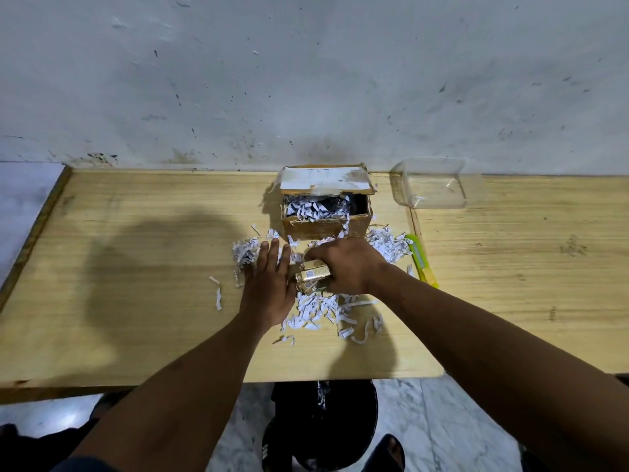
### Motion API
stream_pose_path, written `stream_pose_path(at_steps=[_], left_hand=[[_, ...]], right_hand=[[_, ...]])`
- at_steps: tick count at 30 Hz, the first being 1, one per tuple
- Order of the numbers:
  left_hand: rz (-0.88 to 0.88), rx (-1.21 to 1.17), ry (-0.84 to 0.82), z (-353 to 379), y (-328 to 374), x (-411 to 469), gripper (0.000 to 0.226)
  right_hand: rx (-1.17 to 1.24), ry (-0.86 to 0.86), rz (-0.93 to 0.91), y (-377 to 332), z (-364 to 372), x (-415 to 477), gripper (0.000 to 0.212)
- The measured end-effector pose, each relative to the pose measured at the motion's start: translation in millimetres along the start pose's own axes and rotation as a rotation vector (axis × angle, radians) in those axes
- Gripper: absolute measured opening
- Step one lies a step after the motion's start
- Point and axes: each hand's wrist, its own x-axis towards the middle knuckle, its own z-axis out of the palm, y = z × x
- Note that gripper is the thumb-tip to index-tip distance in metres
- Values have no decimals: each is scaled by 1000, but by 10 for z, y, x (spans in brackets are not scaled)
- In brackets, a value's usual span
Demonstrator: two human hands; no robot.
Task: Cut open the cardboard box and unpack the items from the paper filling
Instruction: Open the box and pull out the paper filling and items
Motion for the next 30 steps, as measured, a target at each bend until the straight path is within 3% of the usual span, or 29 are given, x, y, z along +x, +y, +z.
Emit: stream_pose_path(at_steps=[11,18,26,30], left_hand=[[2,37,-34,-26,-2,-6,90],[17,38,-11,-9,-12,-2,81],[2,-24,6,-32,40,-1,61],[1,-23,-28,-67,39,14,62]], right_hand=[[-112,-102,-46,-137,-13,62,38],[-142,-42,-47,-95,-56,18,37],[24,-17,5,-6,-99,9,61],[121,33,-7,9,-98,-68,42]])
